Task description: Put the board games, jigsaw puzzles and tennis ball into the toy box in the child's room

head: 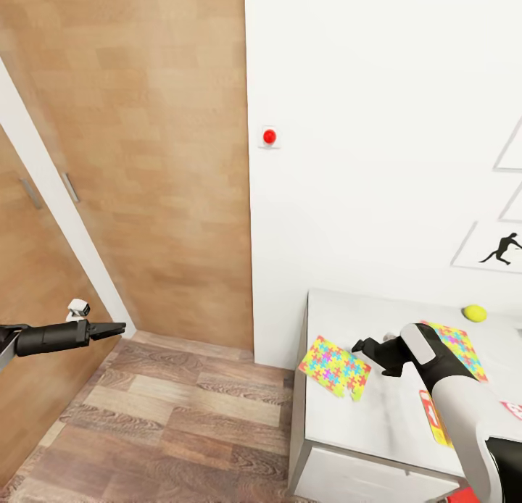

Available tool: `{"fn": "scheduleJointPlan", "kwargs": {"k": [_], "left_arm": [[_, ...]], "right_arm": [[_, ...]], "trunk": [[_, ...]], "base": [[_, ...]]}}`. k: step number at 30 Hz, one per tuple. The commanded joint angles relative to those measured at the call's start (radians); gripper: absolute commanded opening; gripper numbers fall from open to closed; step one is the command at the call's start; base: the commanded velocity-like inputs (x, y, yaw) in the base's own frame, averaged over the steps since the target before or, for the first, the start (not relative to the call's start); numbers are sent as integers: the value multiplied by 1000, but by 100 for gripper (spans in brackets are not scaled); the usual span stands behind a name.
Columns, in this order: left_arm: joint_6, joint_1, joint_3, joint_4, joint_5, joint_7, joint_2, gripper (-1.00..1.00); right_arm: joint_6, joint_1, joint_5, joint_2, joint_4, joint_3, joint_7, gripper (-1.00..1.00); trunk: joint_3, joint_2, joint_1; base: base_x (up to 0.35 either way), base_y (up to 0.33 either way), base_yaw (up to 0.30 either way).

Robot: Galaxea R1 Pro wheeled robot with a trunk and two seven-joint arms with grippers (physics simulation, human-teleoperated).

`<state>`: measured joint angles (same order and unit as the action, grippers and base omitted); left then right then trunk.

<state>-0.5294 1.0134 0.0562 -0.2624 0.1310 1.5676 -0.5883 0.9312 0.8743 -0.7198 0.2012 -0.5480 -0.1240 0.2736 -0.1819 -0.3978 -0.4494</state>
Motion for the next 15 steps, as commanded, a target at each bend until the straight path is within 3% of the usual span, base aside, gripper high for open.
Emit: {"fn": "scheduleJointPlan", "kwargs": {"k": [1,15], "left_arm": [[-11,1,6,0,5,3,-1,100],[-11,1,7,0,5,3,-1,100]], "right_arm": [[3,1,-10,0,-1,-2,10,100],[3,2,-9,-3,-1,0,9,100]], "trunk": [[-3,-2,-1],[-5,-2,-1]], "base": [[-3,7,0],[-1,109,0]]}}
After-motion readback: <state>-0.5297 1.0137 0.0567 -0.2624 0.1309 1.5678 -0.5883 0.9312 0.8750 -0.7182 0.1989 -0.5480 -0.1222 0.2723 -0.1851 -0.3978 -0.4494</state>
